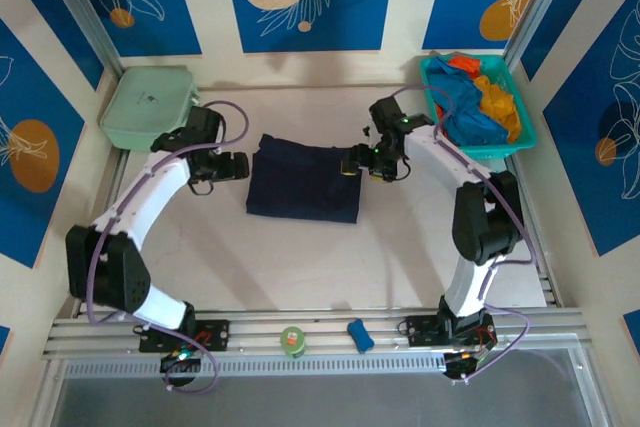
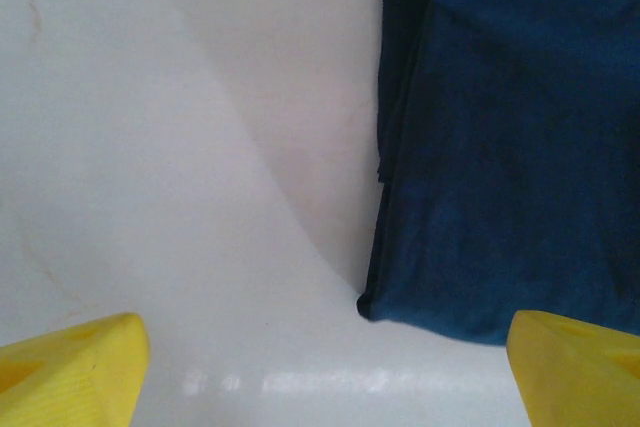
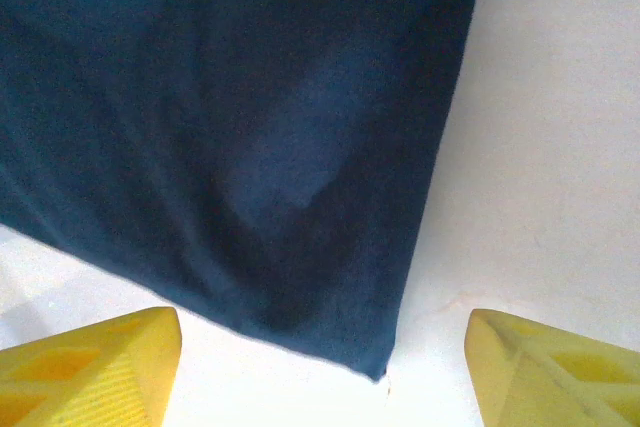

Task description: Fold and stack the t-shirts

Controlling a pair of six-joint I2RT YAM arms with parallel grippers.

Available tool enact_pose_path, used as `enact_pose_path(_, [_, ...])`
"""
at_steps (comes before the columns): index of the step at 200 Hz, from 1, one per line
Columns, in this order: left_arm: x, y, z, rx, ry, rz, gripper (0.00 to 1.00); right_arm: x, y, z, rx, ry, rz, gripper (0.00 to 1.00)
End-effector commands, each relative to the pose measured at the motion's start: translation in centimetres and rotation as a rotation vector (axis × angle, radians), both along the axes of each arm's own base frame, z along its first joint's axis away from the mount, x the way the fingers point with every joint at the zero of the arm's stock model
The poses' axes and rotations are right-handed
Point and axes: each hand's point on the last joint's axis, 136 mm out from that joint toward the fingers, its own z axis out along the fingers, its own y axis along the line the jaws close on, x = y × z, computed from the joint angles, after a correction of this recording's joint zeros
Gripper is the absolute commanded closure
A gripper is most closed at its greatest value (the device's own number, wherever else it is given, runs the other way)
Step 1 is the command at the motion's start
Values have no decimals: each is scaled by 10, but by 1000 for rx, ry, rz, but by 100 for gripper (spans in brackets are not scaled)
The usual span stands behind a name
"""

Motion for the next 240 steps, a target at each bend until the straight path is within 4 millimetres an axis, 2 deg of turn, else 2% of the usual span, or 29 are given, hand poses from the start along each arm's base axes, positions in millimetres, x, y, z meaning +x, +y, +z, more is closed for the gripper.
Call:
enact_pose_path(1, [22,-15,-10,-51,-3,15,7,11,6,-14,0,-2,-39,25])
enact_pose_path(69, [63,-46,-75,-21,88,-28,10,19,15,-67,-55,85,-58,30])
enact_pose_path(121, [75,-53,-127,31,167,-29,20,14,34,-89,-35,139,-26,47])
enact_pose_path(149, [78,-56,-144,33,180,-28,34,21,36,-97,-34,151,-22,71])
enact_pose_path(165, [81,-58,-152,32,192,-32,47,27,37,-99,-25,155,-20,84])
enact_pose_path(170, [82,-59,-155,34,195,-35,49,30,36,-99,-23,154,-21,95])
enact_pose_path(175, [84,-61,-157,33,198,-39,56,33,36,-99,-23,154,-23,100])
enact_pose_path(190, [92,-64,-161,36,202,-50,74,47,34,-98,-22,135,-24,100])
enact_pose_path(221, [121,-64,-163,95,185,-83,100,91,21,-91,-44,60,-12,100])
enact_pose_path(240, [148,-66,-157,123,157,-106,100,126,14,-82,-44,-2,-14,100])
